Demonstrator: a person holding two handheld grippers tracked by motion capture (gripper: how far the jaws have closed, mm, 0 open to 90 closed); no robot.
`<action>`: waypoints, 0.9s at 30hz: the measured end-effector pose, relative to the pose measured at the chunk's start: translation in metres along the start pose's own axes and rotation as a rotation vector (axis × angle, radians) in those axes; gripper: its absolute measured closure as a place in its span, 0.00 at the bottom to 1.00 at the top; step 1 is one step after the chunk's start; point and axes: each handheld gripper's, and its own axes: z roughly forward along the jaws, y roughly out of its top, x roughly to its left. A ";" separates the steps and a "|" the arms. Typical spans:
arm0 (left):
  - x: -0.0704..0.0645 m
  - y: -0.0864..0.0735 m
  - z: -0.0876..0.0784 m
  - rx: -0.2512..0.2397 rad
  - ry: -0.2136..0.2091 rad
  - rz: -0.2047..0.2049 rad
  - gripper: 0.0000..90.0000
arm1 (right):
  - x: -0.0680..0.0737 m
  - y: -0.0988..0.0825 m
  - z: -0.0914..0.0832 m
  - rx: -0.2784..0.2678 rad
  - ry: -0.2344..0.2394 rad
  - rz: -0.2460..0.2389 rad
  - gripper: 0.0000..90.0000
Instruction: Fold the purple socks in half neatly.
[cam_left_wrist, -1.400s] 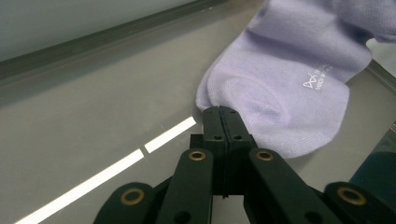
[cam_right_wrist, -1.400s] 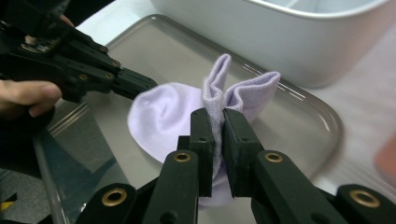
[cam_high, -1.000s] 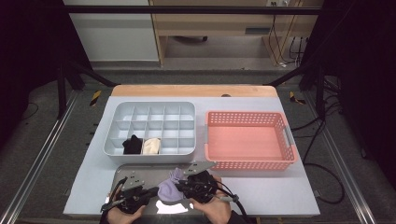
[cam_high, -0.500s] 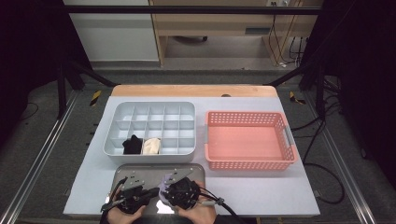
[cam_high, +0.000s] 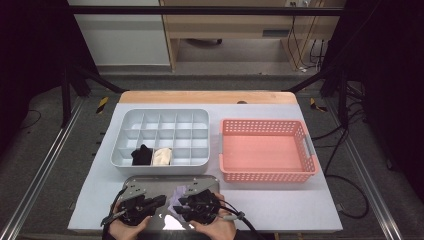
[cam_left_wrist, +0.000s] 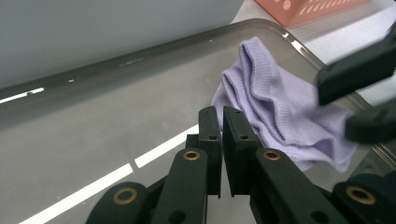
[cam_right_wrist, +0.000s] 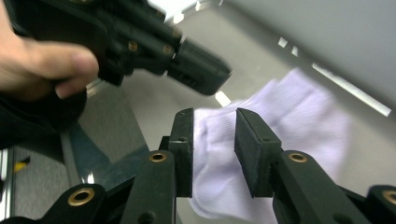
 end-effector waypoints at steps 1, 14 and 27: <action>0.000 0.000 0.000 -0.005 -0.003 -0.003 0.95 | -0.002 0.000 -0.006 -0.013 -0.011 0.002 0.82; -0.023 0.032 -0.004 -0.059 -0.046 0.056 0.96 | -0.022 -0.026 0.005 0.062 -0.080 0.026 1.00; -0.041 0.024 0.035 0.070 -0.030 0.121 0.97 | -0.033 -0.035 -0.014 0.021 -0.126 0.096 0.82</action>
